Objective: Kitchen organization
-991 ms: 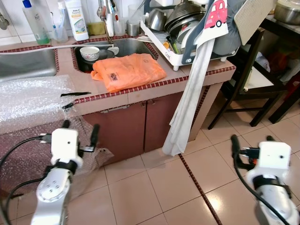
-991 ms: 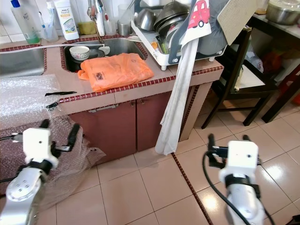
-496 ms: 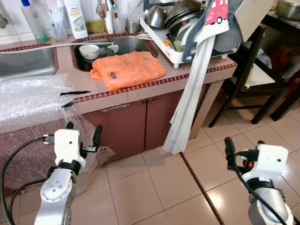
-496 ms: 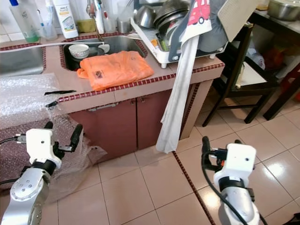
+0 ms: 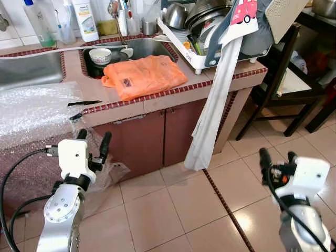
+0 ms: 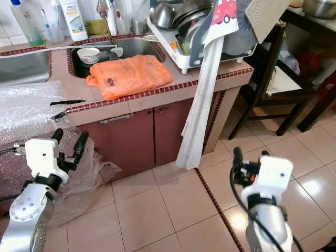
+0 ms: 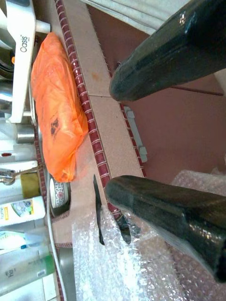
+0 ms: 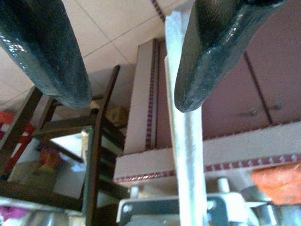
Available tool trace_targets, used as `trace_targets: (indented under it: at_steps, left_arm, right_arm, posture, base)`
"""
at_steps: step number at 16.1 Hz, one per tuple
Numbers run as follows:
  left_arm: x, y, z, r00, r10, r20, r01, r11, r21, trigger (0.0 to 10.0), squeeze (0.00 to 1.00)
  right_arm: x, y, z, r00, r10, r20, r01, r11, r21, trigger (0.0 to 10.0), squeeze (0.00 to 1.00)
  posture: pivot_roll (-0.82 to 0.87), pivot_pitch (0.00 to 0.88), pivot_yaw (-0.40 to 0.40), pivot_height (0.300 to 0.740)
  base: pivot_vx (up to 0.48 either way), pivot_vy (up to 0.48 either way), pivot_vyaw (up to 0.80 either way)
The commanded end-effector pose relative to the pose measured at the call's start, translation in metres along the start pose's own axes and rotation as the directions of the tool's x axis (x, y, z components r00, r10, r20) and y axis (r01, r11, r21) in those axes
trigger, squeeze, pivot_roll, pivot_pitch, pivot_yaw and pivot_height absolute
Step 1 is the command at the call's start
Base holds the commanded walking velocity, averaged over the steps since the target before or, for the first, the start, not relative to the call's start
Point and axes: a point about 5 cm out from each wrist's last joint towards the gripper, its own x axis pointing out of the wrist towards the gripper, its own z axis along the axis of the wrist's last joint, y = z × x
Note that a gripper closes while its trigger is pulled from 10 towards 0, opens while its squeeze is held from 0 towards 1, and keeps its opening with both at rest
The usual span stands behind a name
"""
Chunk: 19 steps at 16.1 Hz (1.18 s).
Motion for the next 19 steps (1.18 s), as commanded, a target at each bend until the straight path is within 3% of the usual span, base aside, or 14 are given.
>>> trace_targets:
  at_steps: [1,2,4,6,9,12,16,19]
  left_arm:
    - [-0.001,-0.001,-0.006,0.999,0.011,-0.031,-0.010,1.000,0.007,10.0,0.14]
    - [-0.002,-0.001,-0.008,0.999,0.021,-0.036,-0.022,1.000,-0.005,10.0,1.00]
    - [-0.002,0.002,-0.012,0.997,0.051,-0.056,-0.053,0.998,-0.036,10.0,1.00]
    - [-0.005,0.005,-0.018,0.993,0.078,-0.088,-0.082,0.996,-0.040,10.0,1.00]
    - [-0.004,0.004,-0.018,0.993,0.077,-0.086,-0.080,0.996,-0.036,10.0,1.00]
    - [-0.003,0.002,-0.021,0.994,0.062,-0.090,-0.066,0.997,-0.044,10.0,1.00]
    - [0.001,-0.001,-0.020,0.996,0.029,-0.088,-0.034,0.998,-0.055,10.0,1.00]
    - [-0.008,0.001,-0.024,0.993,-0.032,-0.114,0.026,0.998,-0.050,10.0,1.00]
  right_arm:
    - [0.000,-0.007,-0.002,0.999,-0.044,-0.016,0.044,0.999,0.005,10.0,1.00]
    - [0.000,-0.007,-0.002,0.999,-0.038,-0.021,0.038,0.999,0.002,10.0,1.00]
    - [-0.001,-0.001,-0.001,1.000,0.014,-0.007,-0.014,1.000,0.027,10.0,1.00]
    - [-0.005,-0.005,-0.007,0.999,-0.017,-0.046,0.016,1.000,-0.023,10.0,1.00]
    - [-0.010,-0.004,-0.013,0.994,-0.026,-0.106,0.028,0.999,0.021,10.0,1.00]
    - [-0.011,-0.006,-0.016,0.992,-0.012,-0.128,0.011,1.000,-0.011,10.0,1.00]
    - [-0.007,0.004,-0.011,0.987,0.137,-0.089,-0.144,0.987,-0.075,10.0,1.00]
    - [-0.010,-0.019,-0.006,0.986,0.140,-0.086,-0.151,0.979,-0.139,10.0,1.00]
  posture:
    - [-0.04,0.124,-0.007,0.740]
    - [-0.04,0.122,-0.010,0.740]
    - [-0.04,0.123,-0.018,0.740]
    - [-0.04,0.121,-0.029,0.740]
    - [-0.05,0.125,-0.053,0.740]
    - [-0.07,0.119,-0.072,0.740]
    - [-0.04,0.120,-0.022,0.740]
    - [-0.04,0.121,-0.014,0.740]
  base:
    - [0.000,0.000,0.00]
    - [0.000,0.000,0.00]
    - [0.000,0.000,0.00]
    - [0.000,0.000,0.00]
    - [0.000,0.000,0.00]
    - [0.000,0.000,0.00]
    - [0.000,0.000,0.00]
    - [0.000,0.000,0.00]
